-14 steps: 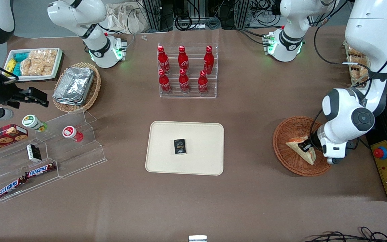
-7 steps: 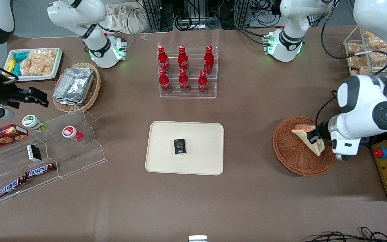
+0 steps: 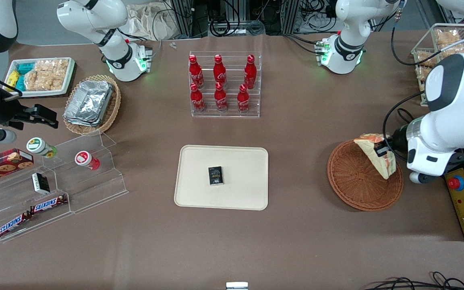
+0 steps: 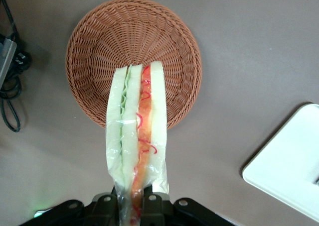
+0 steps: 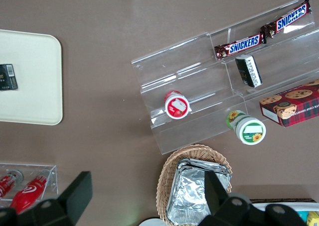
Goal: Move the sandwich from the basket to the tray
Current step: 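Carry the held sandwich over to the cream tray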
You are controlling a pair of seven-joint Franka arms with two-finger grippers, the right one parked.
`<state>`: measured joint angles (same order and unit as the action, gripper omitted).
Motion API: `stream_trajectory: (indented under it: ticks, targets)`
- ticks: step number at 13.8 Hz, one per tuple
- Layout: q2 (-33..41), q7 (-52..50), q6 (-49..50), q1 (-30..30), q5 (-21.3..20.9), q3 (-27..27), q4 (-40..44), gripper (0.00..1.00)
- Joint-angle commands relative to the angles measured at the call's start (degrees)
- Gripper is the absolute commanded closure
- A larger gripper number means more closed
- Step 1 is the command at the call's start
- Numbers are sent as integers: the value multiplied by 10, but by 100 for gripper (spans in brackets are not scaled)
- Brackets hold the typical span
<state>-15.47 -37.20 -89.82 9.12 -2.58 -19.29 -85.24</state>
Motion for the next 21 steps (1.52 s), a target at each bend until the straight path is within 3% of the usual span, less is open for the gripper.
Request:
stream_trajectory:
  ticks: [1,8,13,16,21]
  targets:
    - [-9,13,18,1,2,-5,19,100]
    - [-8,48,18,-2,1,-50,19,100]
    - [-25,81,-4,-2,-5,-160,19,100]
    - [-46,82,-55,-31,-8,-177,18,100]
    - [-130,59,-136,-106,-95,-175,18,100]
